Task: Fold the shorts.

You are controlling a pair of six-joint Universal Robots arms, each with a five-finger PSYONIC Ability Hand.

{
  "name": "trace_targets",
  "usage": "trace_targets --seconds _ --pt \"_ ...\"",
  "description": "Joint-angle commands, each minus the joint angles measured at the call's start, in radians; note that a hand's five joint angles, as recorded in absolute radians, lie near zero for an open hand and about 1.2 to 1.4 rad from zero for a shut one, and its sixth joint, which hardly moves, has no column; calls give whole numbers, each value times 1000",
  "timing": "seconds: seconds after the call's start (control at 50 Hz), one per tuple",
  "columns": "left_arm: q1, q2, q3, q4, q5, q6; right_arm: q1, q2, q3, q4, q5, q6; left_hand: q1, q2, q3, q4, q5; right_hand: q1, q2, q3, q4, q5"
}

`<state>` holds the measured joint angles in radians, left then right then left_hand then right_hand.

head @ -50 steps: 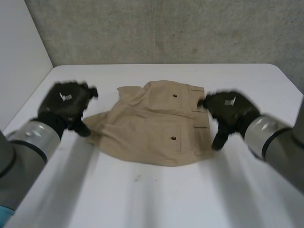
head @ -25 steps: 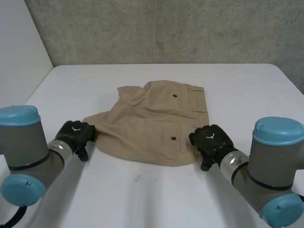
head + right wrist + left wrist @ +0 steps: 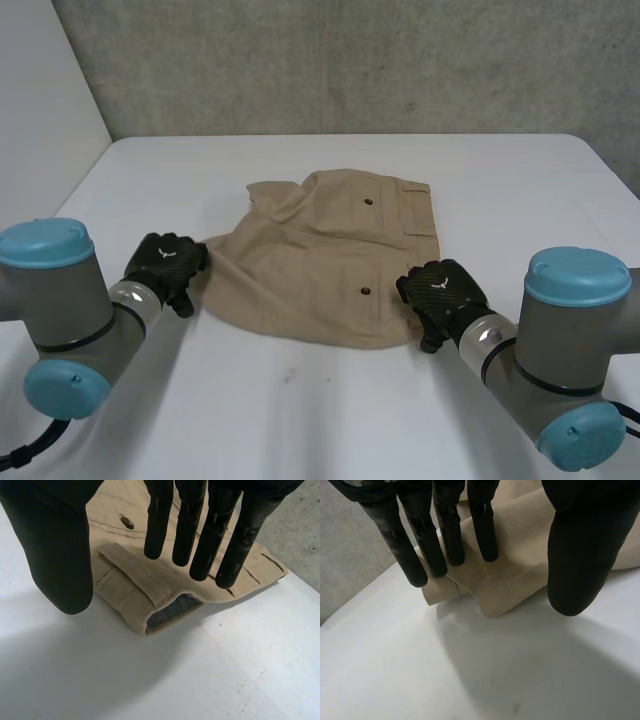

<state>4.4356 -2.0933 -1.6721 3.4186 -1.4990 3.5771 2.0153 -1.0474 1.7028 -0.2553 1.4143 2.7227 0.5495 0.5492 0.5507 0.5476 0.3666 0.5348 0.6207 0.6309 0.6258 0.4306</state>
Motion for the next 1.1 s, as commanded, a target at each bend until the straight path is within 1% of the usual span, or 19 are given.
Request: trace_targets --seconds 0.02,0.18,0.26,0.32,0.4,0.42,0.44,0.5,0.52,0.54,0.76,0.84,0.86,0.92,0.94,1.0,1.02,1.08,1.1 --pt "-4 -33 17 18 19 11 2 1 -2 1 0 0 -10 -10 -11 -8 -2 196 110 100 105 126" --pt "-5 -70 54 33 19 87 0 18 -8 1 0 0 7 8 6 9 16 199 113 103 108 129" --pt "-10 -83 75 44 19 106 0 36 -18 1 0 0 57 58 56 59 66 216 131 120 126 146" --pt "-12 -99 90 44 19 106 0 44 -25 1 0 0 172 172 170 173 180 269 183 173 178 199" --pt "-16 -106 106 44 19 107 0 49 -32 1 -2 -1 354 354 352 355 362 533 447 437 442 462" --pt "-19 -106 107 44 19 107 -1 46 -34 1 -2 -1 403 404 402 405 412 731 645 635 640 661" --pt "-24 -106 109 44 19 107 -4 44 -34 1 -2 0 517 517 516 519 526 847 761 751 756 776" --pt "-27 -106 115 44 19 108 -9 32 -35 1 -2 0 644 644 643 646 653 861 776 765 771 791" --pt "-28 -106 120 44 19 109 -9 29 -37 1 -2 0 813 813 812 815 822 861 776 765 771 791" --pt "-28 -106 121 44 19 109 -9 24 -38 1 -2 2 846 847 845 848 855 861 776 765 771 791" --pt "-45 -74 132 44 5 109 -1 -39 -104 28 5 3 847 847 846 849 855 861 776 765 771 791" --pt "-50 57 112 38 3 97 -1 -106 -147 74 5 3 847 847 846 849 855 861 776 765 771 791" --pt "-47 126 100 33 3 89 -1 -141 -173 102 5 5 847 847 846 849 855 861 776 765 771 791" --pt "-47 238 83 33 3 74 -1 -201 -218 152 5 5 847 847 846 849 855 861 776 765 771 791" --pt "-47 318 77 36 3 45 -1 -239 -251 190 5 5 847 847 846 849 855 861 776 765 771 791" --pt "-44 435 77 33 2 -21 -1 -314 -337 267 5 12 847 847 846 849 855 861 776 765 771 791" --pt "-41 509 86 31 3 -70 -3 -333 -359 284 5 12 847 847 846 849 855 861 776 765 771 791" --pt "-38 619 97 28 6 -129 -1 -403 -452 342 5 15 847 847 846 849 855 861 776 765 771 791" --pt "-35 684 109 27 6 -153 0 -417 -477 353 5 17 847 847 846 849 855 861 776 765 771 791"
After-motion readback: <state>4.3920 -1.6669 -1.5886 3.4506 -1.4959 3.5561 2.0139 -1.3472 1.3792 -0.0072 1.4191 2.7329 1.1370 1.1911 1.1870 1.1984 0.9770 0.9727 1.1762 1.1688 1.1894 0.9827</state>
